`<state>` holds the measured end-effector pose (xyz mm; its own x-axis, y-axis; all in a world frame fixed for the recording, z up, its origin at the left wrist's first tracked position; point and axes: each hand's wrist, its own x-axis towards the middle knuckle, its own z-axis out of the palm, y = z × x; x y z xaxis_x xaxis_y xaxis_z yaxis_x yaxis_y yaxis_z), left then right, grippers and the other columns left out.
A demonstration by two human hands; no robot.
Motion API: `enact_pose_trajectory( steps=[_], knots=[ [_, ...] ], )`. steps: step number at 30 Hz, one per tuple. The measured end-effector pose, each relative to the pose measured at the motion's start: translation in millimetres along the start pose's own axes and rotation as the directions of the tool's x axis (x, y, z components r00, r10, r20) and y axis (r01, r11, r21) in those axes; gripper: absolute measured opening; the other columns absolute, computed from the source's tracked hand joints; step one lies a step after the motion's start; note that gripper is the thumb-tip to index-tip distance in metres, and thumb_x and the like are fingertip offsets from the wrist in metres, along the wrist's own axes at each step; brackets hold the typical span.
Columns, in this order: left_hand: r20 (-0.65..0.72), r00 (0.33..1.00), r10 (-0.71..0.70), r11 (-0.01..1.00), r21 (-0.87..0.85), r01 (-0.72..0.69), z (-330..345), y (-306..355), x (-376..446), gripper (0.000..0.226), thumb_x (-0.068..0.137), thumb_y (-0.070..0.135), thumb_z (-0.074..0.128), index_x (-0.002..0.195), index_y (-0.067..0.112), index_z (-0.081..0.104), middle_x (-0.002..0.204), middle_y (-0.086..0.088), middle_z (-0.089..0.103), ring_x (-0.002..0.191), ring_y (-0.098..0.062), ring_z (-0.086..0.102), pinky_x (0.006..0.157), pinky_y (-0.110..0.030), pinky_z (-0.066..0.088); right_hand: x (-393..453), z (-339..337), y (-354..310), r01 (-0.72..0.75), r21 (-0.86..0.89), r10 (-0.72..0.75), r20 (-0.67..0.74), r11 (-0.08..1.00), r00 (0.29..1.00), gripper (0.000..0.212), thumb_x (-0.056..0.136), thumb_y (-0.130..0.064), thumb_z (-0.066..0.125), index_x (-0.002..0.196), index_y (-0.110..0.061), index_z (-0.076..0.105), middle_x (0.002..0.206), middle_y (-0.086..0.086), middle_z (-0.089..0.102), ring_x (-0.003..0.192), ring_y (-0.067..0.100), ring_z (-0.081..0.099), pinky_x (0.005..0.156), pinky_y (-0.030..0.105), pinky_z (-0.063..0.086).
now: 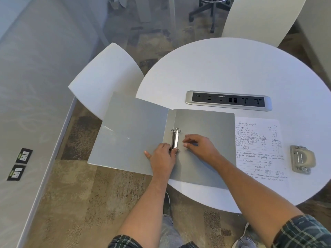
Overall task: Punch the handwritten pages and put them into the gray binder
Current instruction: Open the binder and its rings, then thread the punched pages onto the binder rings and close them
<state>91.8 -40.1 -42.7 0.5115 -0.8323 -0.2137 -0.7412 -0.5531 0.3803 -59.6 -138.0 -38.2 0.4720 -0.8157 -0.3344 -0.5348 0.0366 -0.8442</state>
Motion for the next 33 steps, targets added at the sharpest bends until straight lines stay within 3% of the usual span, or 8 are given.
enact_pose_trajectory(
  steps=[2, 4, 8, 11, 14, 18, 23, 33],
  knots=[
    [-0.016, 1.0, -0.019, 1.0, -0.013, 0.019, 3, 1, 1, 0.029, 0.097, 0.048, 0.06, 0.107, 0.023, 0.071, 0.11, 0.01, 0.067, 0.099, -0.016, 0.068, 0.116, -0.073, 0.011, -3, -18, 4, 0.008, -0.002, -0.008, -0.068, 1.0, 0.998, 0.012, 0.091, -0.015, 0.077, 0.102, -0.02, 0.078, 0.107, -0.01, 0.074, 0.094, 0.006, 0.07, 0.093, 0.02, 0.053],
    [-0.038, 0.999, -0.027, 0.999, -0.02, 0.027, 5, 2, 1, 0.026, 0.096, 0.045, 0.063, 0.106, 0.023, 0.072, 0.109, 0.01, 0.067, 0.096, -0.015, 0.068, 0.116, -0.073, 0.011, -4, -40, 9, -0.006, -0.039, -0.002, -0.201, 0.999, 0.98, 0.011, 0.091, -0.015, 0.075, 0.1, -0.02, 0.078, 0.102, -0.008, 0.075, 0.085, 0.004, 0.068, 0.084, 0.012, 0.052],
    [-0.053, 0.998, -0.032, 0.999, -0.035, 0.031, 6, 3, -4, 0.024, 0.096, 0.041, 0.064, 0.109, 0.022, 0.071, 0.111, 0.011, 0.067, 0.097, -0.015, 0.069, 0.118, -0.073, 0.009, -14, -86, 27, -0.101, -0.016, 0.074, -0.568, 0.995, 0.82, 0.014, 0.094, -0.011, 0.068, 0.106, -0.013, 0.074, 0.109, 0.001, 0.067, 0.091, 0.016, 0.066, 0.076, -0.002, 0.039],
    [-0.01, 0.999, -0.037, 0.999, 0.003, 0.037, 7, 6, -6, 0.04, 0.093, 0.047, 0.064, 0.122, 0.021, 0.066, 0.123, 0.009, 0.064, 0.11, -0.017, 0.067, 0.117, -0.072, 0.005, -30, -111, 54, -0.257, 0.037, 0.205, -0.716, 0.966, 0.667, 0.025, 0.096, -0.018, 0.068, 0.119, -0.012, 0.067, 0.127, 0.007, 0.058, 0.109, 0.024, 0.064, 0.093, 0.028, 0.05],
    [0.028, 0.999, -0.04, 0.999, 0.014, 0.04, 8, 9, -8, 0.054, 0.092, 0.054, 0.059, 0.133, 0.019, 0.059, 0.135, 0.008, 0.059, 0.121, -0.018, 0.062, 0.117, -0.072, 0.001, -49, -125, 81, -0.522, -0.005, 0.349, -0.739, 0.853, 0.576, 0.052, 0.091, -0.032, 0.072, 0.135, -0.008, 0.059, 0.141, 0.017, 0.054, 0.129, 0.038, 0.052, 0.105, 0.051, 0.045],
    [0.008, 0.999, -0.046, 0.999, 0.013, 0.046, 8, 12, -9, 0.053, 0.09, 0.057, 0.064, 0.127, 0.02, 0.061, 0.129, 0.01, 0.061, 0.117, -0.018, 0.064, 0.116, -0.074, 0.004, -72, -129, 102, -0.716, -0.072, 0.47, -0.708, 0.695, 0.527, 0.085, 0.083, -0.047, 0.08, 0.143, 0.004, 0.047, 0.144, 0.027, 0.051, 0.133, 0.044, 0.048, 0.107, 0.053, 0.041],
    [0.02, 0.999, -0.045, 0.998, 0.042, 0.045, 11, 14, -12, 0.067, 0.083, 0.067, 0.067, 0.129, 0.02, 0.059, 0.133, 0.008, 0.059, 0.12, -0.017, 0.062, 0.115, -0.074, 0.005, -83, -134, 107, -0.808, -0.078, 0.566, -0.675, 0.584, 0.474, 0.103, 0.075, -0.061, 0.082, 0.139, 0.008, 0.042, 0.142, 0.032, 0.048, 0.132, 0.047, 0.047, 0.107, 0.055, 0.042],
    [0.023, 0.999, -0.048, 0.994, 0.098, 0.046, 12, 19, -13, 0.066, 0.083, 0.067, 0.066, 0.129, 0.019, 0.059, 0.132, 0.008, 0.058, 0.121, -0.017, 0.061, 0.115, -0.075, 0.01, -79, -162, 108, -0.832, -0.068, 0.6, -0.661, 0.551, 0.452, 0.111, 0.062, -0.061, 0.091, 0.136, 0.009, 0.047, 0.137, 0.031, 0.054, 0.128, 0.046, 0.052, 0.106, 0.054, 0.043]
  ],
)
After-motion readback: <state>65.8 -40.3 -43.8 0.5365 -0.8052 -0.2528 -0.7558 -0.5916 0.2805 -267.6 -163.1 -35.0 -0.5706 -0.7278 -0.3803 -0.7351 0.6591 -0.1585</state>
